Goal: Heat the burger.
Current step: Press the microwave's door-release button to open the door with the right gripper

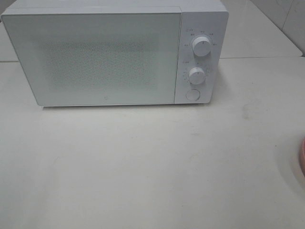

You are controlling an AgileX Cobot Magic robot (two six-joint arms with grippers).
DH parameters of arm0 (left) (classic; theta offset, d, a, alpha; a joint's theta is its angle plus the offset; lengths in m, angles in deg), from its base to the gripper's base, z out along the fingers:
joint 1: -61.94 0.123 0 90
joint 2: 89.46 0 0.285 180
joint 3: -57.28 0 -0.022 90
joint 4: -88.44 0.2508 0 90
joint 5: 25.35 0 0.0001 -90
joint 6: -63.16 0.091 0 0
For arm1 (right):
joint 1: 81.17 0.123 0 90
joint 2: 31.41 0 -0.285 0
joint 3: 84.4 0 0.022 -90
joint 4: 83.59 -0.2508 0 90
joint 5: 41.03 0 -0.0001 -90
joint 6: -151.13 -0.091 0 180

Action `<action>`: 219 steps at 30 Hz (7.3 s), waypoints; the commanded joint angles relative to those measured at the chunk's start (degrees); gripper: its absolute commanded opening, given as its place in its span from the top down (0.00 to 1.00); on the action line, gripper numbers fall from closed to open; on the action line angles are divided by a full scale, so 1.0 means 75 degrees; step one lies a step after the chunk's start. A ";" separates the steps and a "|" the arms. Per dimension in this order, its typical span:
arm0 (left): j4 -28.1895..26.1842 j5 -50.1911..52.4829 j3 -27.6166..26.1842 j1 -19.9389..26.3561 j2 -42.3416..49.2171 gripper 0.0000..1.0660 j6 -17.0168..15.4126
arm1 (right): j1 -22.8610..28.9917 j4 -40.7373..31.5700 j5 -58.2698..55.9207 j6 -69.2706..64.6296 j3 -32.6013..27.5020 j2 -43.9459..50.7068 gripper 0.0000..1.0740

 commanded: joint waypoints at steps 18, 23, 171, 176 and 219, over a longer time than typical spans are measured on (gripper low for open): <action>0.0000 0.0107 0.0023 0.0000 0.0176 0.08 -0.0008 | -0.0038 -0.0160 0.0298 -0.0076 0.0145 0.0168 0.30; 0.0000 0.0107 0.0023 0.0000 0.0176 0.08 -0.0008 | -0.0038 -0.0206 0.0497 -0.0076 0.0336 -0.0413 0.30; 0.0000 0.0107 0.0023 0.0000 0.0176 0.08 -0.0008 | 0.5798 -0.6600 1.7311 -0.8228 -0.1574 -1.3132 0.64; 0.0000 0.0107 0.0023 0.0000 0.0176 0.08 -0.0008 | 0.5798 -0.6608 1.6990 -0.9419 -0.1574 -1.3132 0.81; 0.0000 0.0107 0.0023 0.0000 0.0176 0.08 -0.0008 | 0.4171 -0.5516 1.5493 -1.0000 0.1429 -1.5516 1.00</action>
